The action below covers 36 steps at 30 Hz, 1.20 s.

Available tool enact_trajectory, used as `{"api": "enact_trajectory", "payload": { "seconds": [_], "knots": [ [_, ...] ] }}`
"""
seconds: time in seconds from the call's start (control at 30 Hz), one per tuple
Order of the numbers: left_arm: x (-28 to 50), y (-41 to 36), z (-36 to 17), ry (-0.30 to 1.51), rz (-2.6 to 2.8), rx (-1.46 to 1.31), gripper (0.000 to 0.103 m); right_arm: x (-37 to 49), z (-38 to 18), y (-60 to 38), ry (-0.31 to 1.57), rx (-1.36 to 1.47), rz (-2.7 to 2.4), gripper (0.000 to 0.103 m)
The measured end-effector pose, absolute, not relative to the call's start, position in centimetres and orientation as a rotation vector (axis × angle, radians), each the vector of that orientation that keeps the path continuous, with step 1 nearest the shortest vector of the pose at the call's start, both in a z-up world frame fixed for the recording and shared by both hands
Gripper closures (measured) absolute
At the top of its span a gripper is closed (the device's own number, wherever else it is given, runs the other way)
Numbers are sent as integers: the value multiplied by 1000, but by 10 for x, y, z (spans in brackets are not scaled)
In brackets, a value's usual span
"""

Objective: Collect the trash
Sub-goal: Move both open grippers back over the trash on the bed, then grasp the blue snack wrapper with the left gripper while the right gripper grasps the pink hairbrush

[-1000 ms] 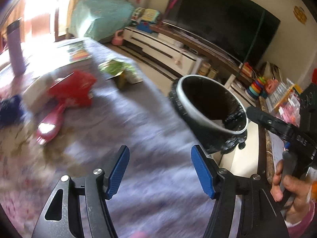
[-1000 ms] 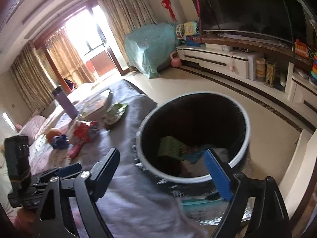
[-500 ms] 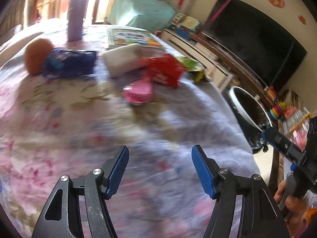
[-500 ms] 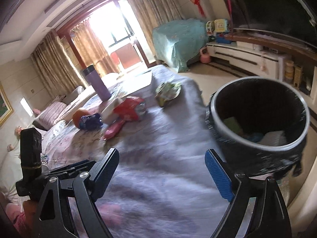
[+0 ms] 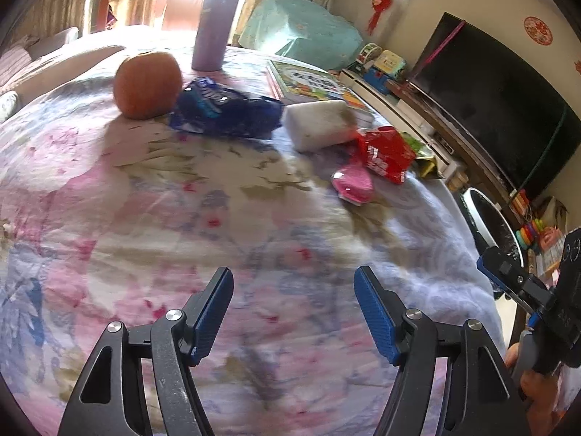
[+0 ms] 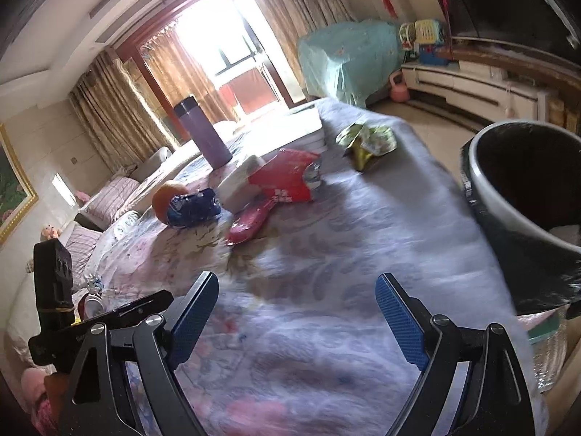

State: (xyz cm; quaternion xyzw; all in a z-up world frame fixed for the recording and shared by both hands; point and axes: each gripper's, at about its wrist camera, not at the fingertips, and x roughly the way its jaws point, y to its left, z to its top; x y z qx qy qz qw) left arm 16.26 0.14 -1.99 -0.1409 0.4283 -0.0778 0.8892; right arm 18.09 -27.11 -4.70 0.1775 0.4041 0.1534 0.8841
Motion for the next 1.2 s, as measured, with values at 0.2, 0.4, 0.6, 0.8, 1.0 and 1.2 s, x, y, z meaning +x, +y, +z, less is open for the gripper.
{"api": "enact_trajectory", "payload": {
  "seconds": [0.2,0.4,0.6,0.8,1.0,1.2],
  "knots": [
    [183,18,-16,879,-151,-238,32,200,-54,-242,896,342,330,13],
    [219,38,-11,875,-129,-170,26,218,-55,-217,894,317,341,13],
    [256,57,-12,863,-145,-187,24,239,-61,-196,911,279,320,14],
    [297,68,-19,858,-176,-193,24,257,-67,-182,922,248,294,19],
    [329,69,-22,838,-226,-167,24,272,-74,-171,942,230,257,30],
    [343,61,-38,870,-292,-145,59,278,-84,-165,969,172,196,48]
  ]
}}
